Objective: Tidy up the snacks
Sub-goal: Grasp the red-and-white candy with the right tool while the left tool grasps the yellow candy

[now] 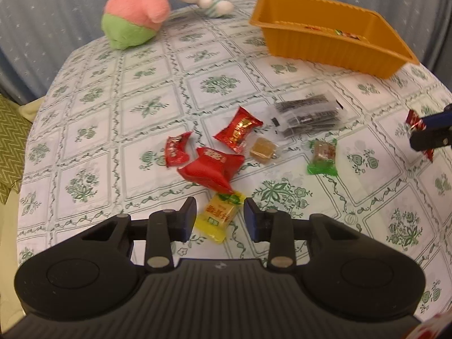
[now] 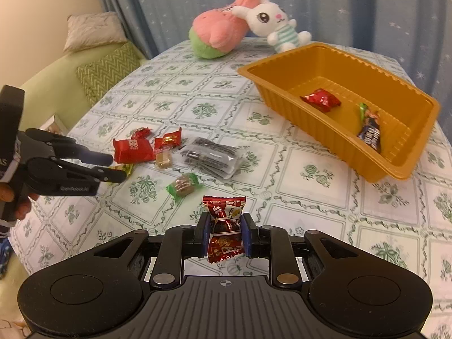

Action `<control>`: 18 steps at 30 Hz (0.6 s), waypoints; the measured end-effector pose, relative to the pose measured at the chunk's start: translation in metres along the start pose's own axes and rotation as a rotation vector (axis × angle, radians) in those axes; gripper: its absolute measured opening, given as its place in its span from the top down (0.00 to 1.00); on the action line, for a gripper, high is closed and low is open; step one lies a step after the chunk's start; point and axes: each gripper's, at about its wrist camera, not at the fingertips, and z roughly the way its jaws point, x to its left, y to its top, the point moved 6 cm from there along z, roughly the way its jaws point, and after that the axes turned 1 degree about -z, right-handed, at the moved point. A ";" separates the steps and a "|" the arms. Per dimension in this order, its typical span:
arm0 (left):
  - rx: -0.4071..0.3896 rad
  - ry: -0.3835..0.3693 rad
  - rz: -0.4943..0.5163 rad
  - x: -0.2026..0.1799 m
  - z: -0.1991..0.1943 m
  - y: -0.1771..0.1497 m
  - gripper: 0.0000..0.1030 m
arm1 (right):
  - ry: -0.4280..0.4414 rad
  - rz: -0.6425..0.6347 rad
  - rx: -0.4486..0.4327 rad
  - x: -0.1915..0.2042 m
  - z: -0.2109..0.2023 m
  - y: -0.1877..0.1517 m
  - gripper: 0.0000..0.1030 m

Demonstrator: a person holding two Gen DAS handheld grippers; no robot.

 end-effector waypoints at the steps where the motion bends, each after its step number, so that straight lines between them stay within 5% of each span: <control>1: 0.004 -0.001 -0.001 0.000 0.001 0.000 0.69 | -0.002 0.006 -0.002 -0.001 -0.002 -0.001 0.77; 6: 0.007 -0.035 -0.031 -0.002 0.003 -0.003 0.81 | -0.011 0.024 -0.010 -0.002 -0.008 -0.004 0.77; 18: 0.015 -0.091 -0.090 -0.013 -0.007 -0.009 0.82 | -0.018 0.021 -0.016 0.008 -0.011 -0.005 0.77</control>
